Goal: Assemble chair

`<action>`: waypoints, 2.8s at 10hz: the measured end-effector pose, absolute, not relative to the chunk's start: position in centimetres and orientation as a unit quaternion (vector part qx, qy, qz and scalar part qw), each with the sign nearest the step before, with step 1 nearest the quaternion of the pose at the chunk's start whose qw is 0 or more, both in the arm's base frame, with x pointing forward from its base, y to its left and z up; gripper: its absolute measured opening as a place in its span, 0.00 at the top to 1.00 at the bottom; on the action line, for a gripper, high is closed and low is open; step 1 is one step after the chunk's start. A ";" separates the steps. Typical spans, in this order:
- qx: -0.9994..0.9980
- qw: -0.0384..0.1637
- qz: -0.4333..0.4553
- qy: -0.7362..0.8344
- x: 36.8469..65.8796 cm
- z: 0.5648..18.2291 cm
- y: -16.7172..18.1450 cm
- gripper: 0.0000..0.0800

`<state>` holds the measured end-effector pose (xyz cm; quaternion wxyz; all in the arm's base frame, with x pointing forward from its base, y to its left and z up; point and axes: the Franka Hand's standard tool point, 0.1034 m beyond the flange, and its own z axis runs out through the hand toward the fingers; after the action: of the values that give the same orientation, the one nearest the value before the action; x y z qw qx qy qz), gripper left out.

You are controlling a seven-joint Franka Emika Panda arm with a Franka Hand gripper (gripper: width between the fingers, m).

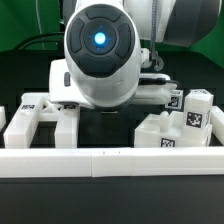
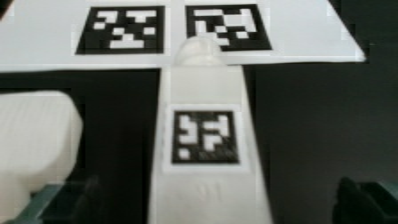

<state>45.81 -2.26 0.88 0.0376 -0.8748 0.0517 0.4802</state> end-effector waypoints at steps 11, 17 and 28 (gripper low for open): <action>-0.878 0.043 0.471 0.079 51.1 7.2 -2.5 0.64; -0.899 0.032 0.424 0.102 53.2 6.8 -2.8 0.64; -0.989 0.021 0.006 0.145 61.7 11.7 1.0 0.64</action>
Offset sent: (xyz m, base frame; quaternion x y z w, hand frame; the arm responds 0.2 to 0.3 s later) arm -0.0024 0.0028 -0.0021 -0.0024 0.0041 -0.0013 1.0000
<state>61.73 0.97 11.67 0.0214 -0.9892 0.1450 0.0056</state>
